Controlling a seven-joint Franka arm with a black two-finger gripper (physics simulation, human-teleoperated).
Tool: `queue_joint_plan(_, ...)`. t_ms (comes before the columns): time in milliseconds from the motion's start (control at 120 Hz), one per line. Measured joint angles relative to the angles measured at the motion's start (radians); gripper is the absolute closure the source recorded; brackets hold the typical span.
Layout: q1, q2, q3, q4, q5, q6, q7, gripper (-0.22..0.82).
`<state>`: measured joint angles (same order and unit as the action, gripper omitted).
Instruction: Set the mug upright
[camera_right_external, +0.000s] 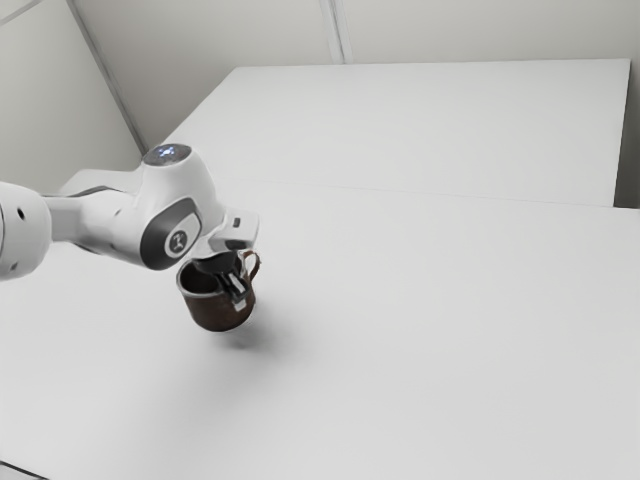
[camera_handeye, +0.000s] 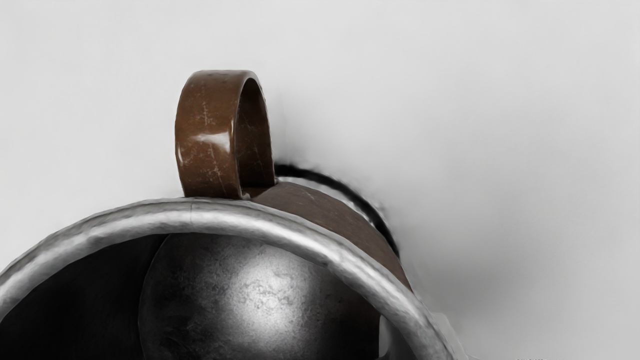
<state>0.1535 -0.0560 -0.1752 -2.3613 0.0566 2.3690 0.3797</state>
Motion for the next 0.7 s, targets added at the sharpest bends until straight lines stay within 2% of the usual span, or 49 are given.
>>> queue_joint_plan(75,0.026,0.003,0.000,-0.002,-0.008,0.019,-0.039,0.51)
queue_joint_plan(192,-0.013,0.006,0.000,-0.002,-0.013,0.039,-0.091,0.30)
queue_joint_plan(300,-0.045,0.006,0.000,-0.002,-0.015,0.050,-0.130,0.18)
queue_joint_plan(425,-0.039,-0.017,0.001,0.009,-0.016,0.038,-0.168,0.10)
queue_joint_plan(592,-0.023,-0.074,0.032,0.303,-0.037,-0.248,-0.209,0.05)
queue_joint_plan(700,-0.019,-0.070,-0.015,0.595,-0.058,-0.491,-0.235,0.03)
